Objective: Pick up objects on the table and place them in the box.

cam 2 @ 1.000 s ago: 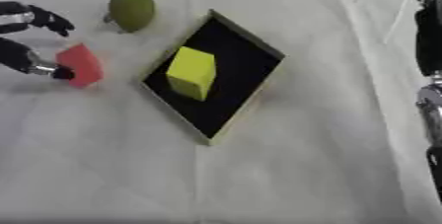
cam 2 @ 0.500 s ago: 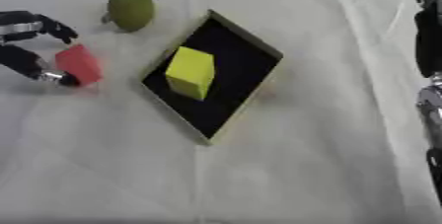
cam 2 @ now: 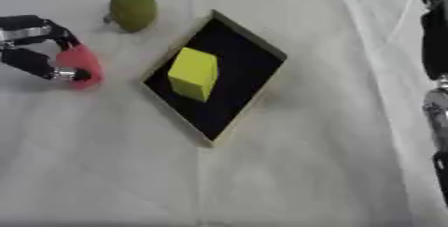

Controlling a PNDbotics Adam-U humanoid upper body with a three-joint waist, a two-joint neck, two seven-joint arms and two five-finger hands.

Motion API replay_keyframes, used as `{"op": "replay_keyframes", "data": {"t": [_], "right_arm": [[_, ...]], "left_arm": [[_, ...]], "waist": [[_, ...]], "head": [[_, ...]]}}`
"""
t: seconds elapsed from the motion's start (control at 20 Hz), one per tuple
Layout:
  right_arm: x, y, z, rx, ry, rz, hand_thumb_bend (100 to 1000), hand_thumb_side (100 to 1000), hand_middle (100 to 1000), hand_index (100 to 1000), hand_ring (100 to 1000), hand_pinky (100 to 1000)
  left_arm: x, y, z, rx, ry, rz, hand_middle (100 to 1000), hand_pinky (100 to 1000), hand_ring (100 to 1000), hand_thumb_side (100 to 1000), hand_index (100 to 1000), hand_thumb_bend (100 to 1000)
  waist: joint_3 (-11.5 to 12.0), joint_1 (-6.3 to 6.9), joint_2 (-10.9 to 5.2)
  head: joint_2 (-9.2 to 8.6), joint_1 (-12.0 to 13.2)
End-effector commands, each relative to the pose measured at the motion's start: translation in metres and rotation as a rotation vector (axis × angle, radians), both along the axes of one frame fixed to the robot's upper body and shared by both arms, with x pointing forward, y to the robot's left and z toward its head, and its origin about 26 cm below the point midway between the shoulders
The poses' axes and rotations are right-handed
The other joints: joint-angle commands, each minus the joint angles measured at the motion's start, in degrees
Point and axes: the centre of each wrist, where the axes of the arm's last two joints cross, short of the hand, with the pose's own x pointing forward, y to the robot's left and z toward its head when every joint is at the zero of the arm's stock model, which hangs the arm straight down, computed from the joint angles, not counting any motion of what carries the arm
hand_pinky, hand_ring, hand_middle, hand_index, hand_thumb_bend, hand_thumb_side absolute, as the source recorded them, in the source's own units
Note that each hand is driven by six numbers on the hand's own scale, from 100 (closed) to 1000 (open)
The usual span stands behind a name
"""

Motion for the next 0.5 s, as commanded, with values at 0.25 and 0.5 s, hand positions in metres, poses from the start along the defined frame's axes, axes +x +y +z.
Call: {"op": "replay_keyframes", "data": {"t": [0.25,0.5], "right_arm": [[-0.004,0.000,0.006,-0.012,-0.018,0.004,100,665,709,776,879,846],[-0.004,0.000,0.006,-0.009,-0.015,0.002,100,665,709,776,879,846]], "left_arm": [[-0.010,0.003,0.031,-0.063,-0.067,-0.006,578,900,772,669,774,320],[-0.019,0.000,0.046,-0.078,-0.078,-0.043,552,851,729,324,747,100]], "waist": [[0.1,0.00,-1.23],[0.3,-0.02,-1.33]], "head": [[-0.16,0.0],[-0.24,-0.2]]}}
